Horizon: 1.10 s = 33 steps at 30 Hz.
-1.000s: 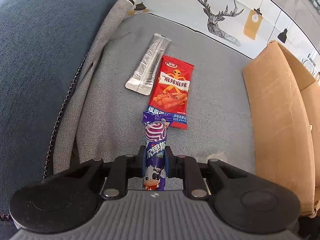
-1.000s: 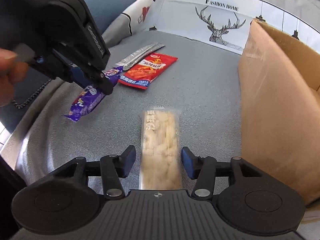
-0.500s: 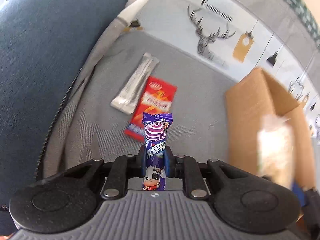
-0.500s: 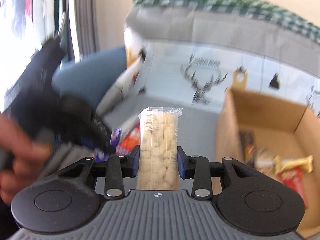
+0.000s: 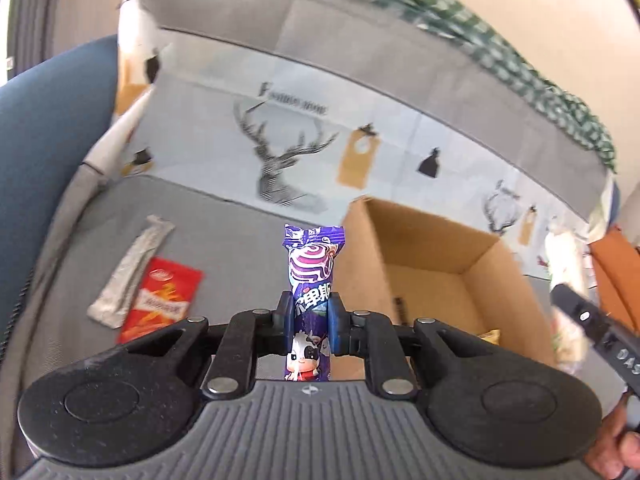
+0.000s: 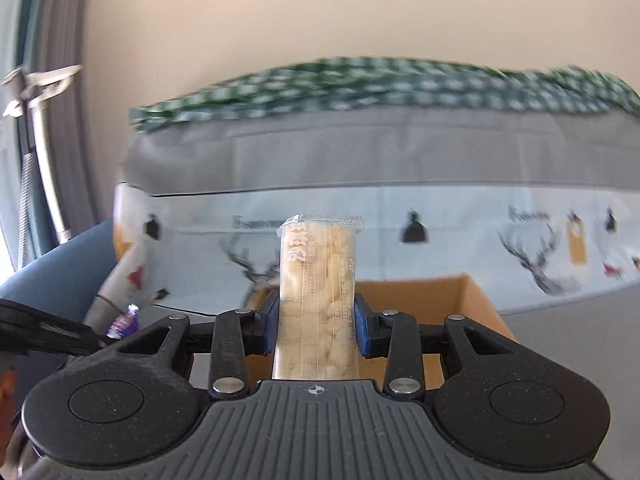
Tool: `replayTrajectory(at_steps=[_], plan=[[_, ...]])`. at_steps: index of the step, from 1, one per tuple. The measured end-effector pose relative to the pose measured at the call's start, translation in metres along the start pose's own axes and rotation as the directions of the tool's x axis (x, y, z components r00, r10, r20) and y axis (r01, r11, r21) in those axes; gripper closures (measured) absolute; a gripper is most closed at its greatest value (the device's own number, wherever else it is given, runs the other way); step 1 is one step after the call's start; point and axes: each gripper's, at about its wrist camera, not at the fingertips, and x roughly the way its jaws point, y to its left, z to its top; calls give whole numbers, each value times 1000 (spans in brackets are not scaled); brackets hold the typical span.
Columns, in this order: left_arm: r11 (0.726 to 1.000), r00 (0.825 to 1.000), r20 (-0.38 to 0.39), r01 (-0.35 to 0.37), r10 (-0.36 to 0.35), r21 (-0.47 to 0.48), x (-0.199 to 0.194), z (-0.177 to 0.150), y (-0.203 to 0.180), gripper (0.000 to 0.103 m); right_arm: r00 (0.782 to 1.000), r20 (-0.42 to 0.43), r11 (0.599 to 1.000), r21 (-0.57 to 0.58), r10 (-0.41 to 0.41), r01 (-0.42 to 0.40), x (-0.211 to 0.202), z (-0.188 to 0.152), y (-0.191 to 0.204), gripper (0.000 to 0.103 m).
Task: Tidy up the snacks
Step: 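Carry the lollipop in the left gripper and rice-cracker bar in the right over the box, then open both grippers to drop the lollipop and rice-cracker bar into the box, then move both grippers back to the remaining snacks on the seat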
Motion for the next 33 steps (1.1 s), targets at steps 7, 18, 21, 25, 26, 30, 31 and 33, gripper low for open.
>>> replayTrajectory(at_steps=[7,18,21,25,26,30,31,33], plan=[[983,980,79,180,-182,35,3,4,-53,86,996,37,997,38,-75,74,-15,-8,-37,65],[935,944,22,322,-329,151,45,-3,-128,85,993,20,993,26,-116,116,-16,-14,-65,65],[919,933,-13,356,-359,172,52,-6,-138,78,991,9,991,40,-130,130,-14,-15,-67,64],[929,941,0,335,-339,156,52,-4,-130,24,988,-8,987,44,-157,157,-7,-15,-63,56],[931,942,2,331,-335,153,52,-3,-127,20,987,-10,986,43,-160,160,-6,-15,-62,54],[950,956,1,293,-295,112,50,5,-109,8,985,-25,984,32,-172,173,1,-15,-52,50],[955,959,1,281,-282,92,49,7,-102,6,984,-28,984,32,-173,174,2,-14,-49,50],[966,967,11,253,-254,58,47,10,-89,3,984,-28,984,32,-174,174,5,-13,-41,48]])
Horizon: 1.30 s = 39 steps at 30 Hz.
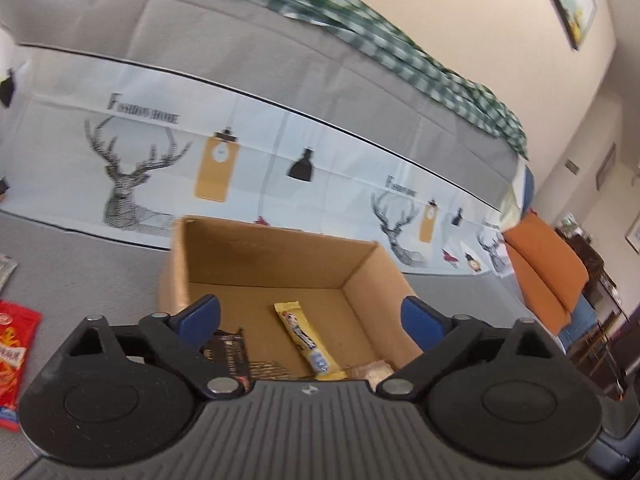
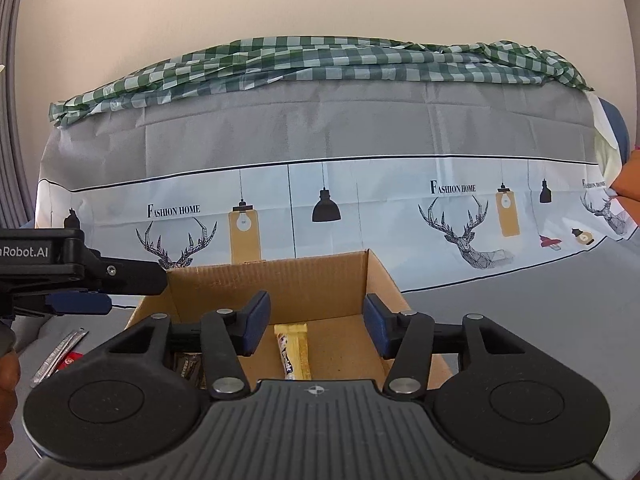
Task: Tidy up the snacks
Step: 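Move both grippers back to the remaining snacks on the seat, then grasp the silver stick packet with the left gripper while the right gripper grasps the red spicy-strip packet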
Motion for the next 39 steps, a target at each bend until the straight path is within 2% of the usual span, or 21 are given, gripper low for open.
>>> replayTrajectory(at_steps=[6,8,11,13,15,17,19,20,22,23,25,27,29,30,31,32,33,35,37,39], plan=[[982,988,-32,-151,148,-112,-23,11,47,1,1000,4,1000,15,24,-24,2,2,38,39],[970,985,-53,-171,164,-175,-36,12,68,1,999,14,999,16,37,-38,2,2,55,34],[948,988,-63,-154,142,-278,-62,14,106,0,997,16,997,21,77,-77,2,-1,82,32],[933,984,-59,-178,168,-312,-78,18,129,0,994,12,993,18,112,-113,2,-4,101,32],[929,983,-42,-184,180,-320,-91,21,147,0,988,7,988,7,152,-152,1,-7,120,32],[938,984,-20,-172,174,-300,-100,23,160,1,980,0,980,-7,197,-197,0,-11,139,31],[947,973,-1,-223,229,-231,-104,22,168,3,971,-9,971,-18,239,-239,-1,-15,156,31],[943,963,13,-262,270,-208,-105,21,171,7,966,-15,965,-25,259,-260,-1,-17,165,31],[929,943,16,-326,334,-178,-103,21,179,33,956,-28,955,-49,292,-293,-1,-24,181,31],[926,939,23,-333,342,-178,-104,21,184,37,952,-35,950,-66,304,-305,-1,-28,188,31],[920,933,43,-343,356,-188,-108,20,195,59,942,-38,937,-98,332,-335,0,-38,199,32],[918,929,57,-350,366,-189,-110,15,204,71,936,-72,930,-104,346,-352,6,-45,210,33],[906,921,20,-379,389,-191,-105,8,217,84,919,-58,915,-89,389,-393,7,-51,216,40],[896,914,-15,-400,405,-194,-100,6,223,94,916,-69,910,-107,395,-400,9,-55,221,45],[891,911,-34,-410,411,-195,-97,5,229,95,913,-88,907,-114,398,-407,11,-59,226,55],[890,910,-41,-413,413,-191,-96,5,234,95,902,-99,897,-105,419,-428,14,-63,230,56],[889,907,-48,-420,418,-181,-94,4,237,96,894,-103,888,-109,436,-446,16,-68,234,56],[887,903,-64,-430,425,-169,-90,3,241,98,893,-141,885,-141,427,-445,24,-78,245,55],[884,901,-74,-433,427,-177,-88,2,246,98,883,-162,879,-117,441,-461,33,-85,251,55],[879,898,-88,-441,432,-182,-83,1,249,98,876,-208,878,-113,436,-464,48,-93,261,49]])
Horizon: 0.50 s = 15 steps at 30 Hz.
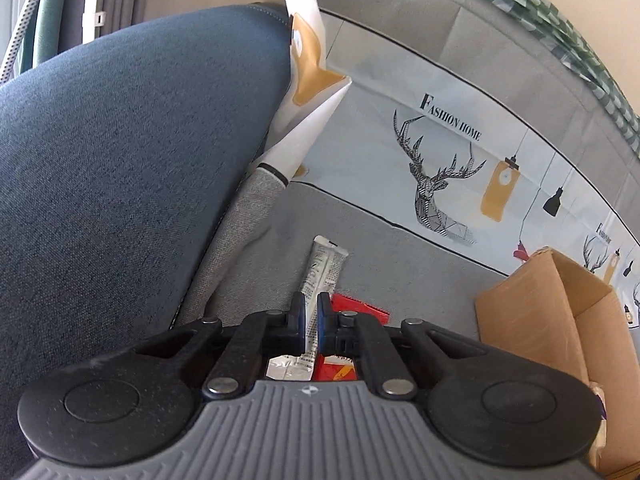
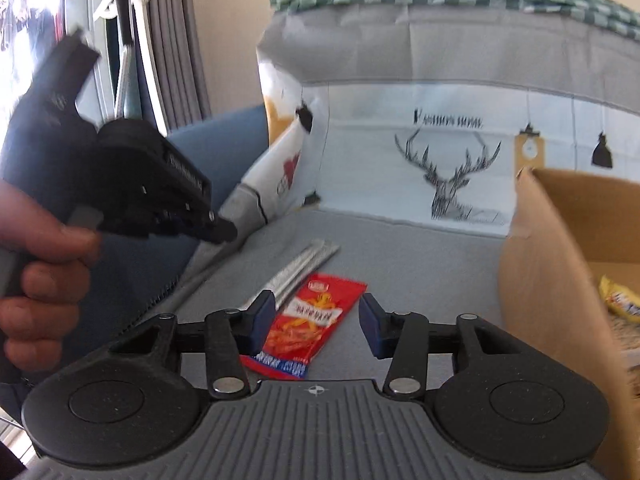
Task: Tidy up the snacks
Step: 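Grasp the silver stick packet with the left gripper while the right gripper grasps the red spicy-strip packet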
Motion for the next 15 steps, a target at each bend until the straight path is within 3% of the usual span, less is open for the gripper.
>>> replayTrajectory(at_steps=[2,11,15], plan=[[1000,1000,-9,-9,9,7,4,1,-2,98,999,-44,1000,27,10,-9,18,-4,1,39],[997,998,-11,-56,56,54,20,3,-5,98,989,-148,999,48,11,-4,81,-11,13,25],[997,998,-27,-54,56,57,33,6,-6,98,982,-187,999,-21,-37,34,101,-17,24,21]])
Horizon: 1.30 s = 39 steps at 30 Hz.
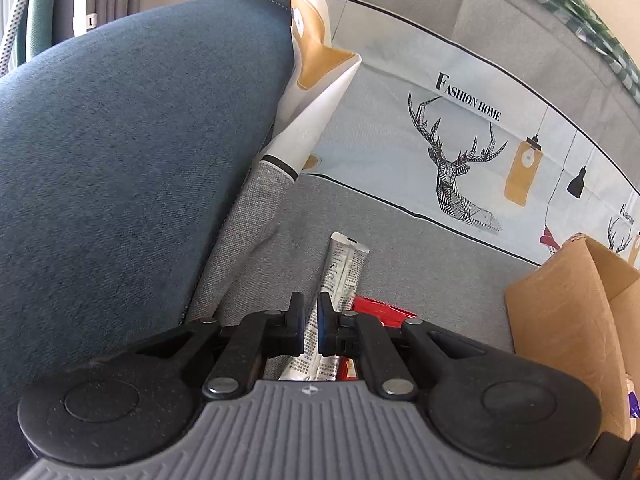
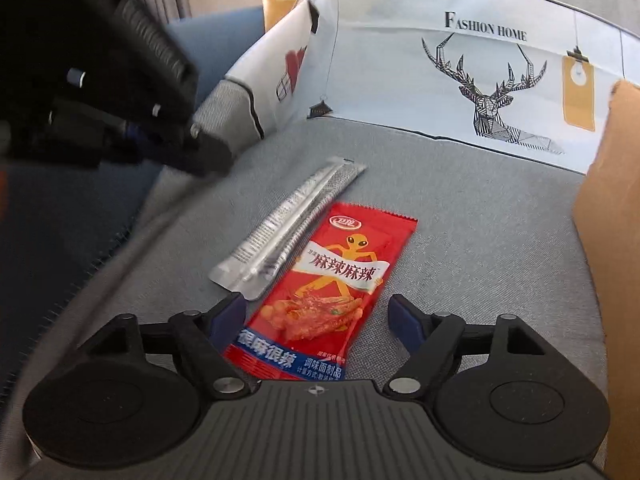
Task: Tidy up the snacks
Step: 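Grasp the silver stick packet with the left gripper while the right gripper grasps the red spicy-strip packet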
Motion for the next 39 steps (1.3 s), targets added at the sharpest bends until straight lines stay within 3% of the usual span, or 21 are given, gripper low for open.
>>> replayTrajectory(at_steps=[3,5,8,10,11,13,18,21,25,29,31,33,35,39], plan=[[1000,1000,-6,0,0,11,9,3,-3,96,999,0,998,-51,-32,32,1,-2,6,27],[1000,1000,-15,-4,4,9,16,5,-4,96,999,4,997,-58,-50,50,-2,-3,6,44],[1000,1000,-26,-2,2,-6,24,7,-5,92,998,-1,997,-44,-67,67,-7,-1,2,52],[1000,999,-51,-3,3,-2,34,7,-8,85,996,-3,995,-24,-93,93,-11,-1,-3,53],[1000,998,-58,-16,17,7,37,6,-10,81,994,-6,994,-11,-109,109,-12,-1,-5,53],[999,998,-59,-33,35,31,43,6,-14,61,992,-14,992,11,-128,128,-16,-1,-9,53],[995,995,-75,-66,72,81,59,4,-19,41,982,-29,981,46,-188,189,-18,-1,-19,50],[991,993,-78,-81,90,109,66,2,-22,39,983,10,982,59,-181,180,-16,5,-26,35],[987,991,-86,-90,102,131,74,1,-26,34,983,2,982,56,-182,181,-4,10,-33,34],[982,989,-93,-98,115,164,81,-2,-33,34,983,-35,980,79,-180,182,5,8,-38,37],[978,988,-92,-106,124,177,83,-3,-36,34,983,-29,982,62,-180,181,6,8,-37,48],[976,987,-89,-113,131,184,84,-4,-38,37,983,-22,982,54,-180,181,5,8,-36,51],[974,986,-87,-123,141,191,84,-4,-39,46,983,-18,981,64,-180,181,5,8,-37,53],[977,986,-93,-123,141,172,82,-2,-37,73,980,-9,976,91,-200,200,1,9,-40,54]])
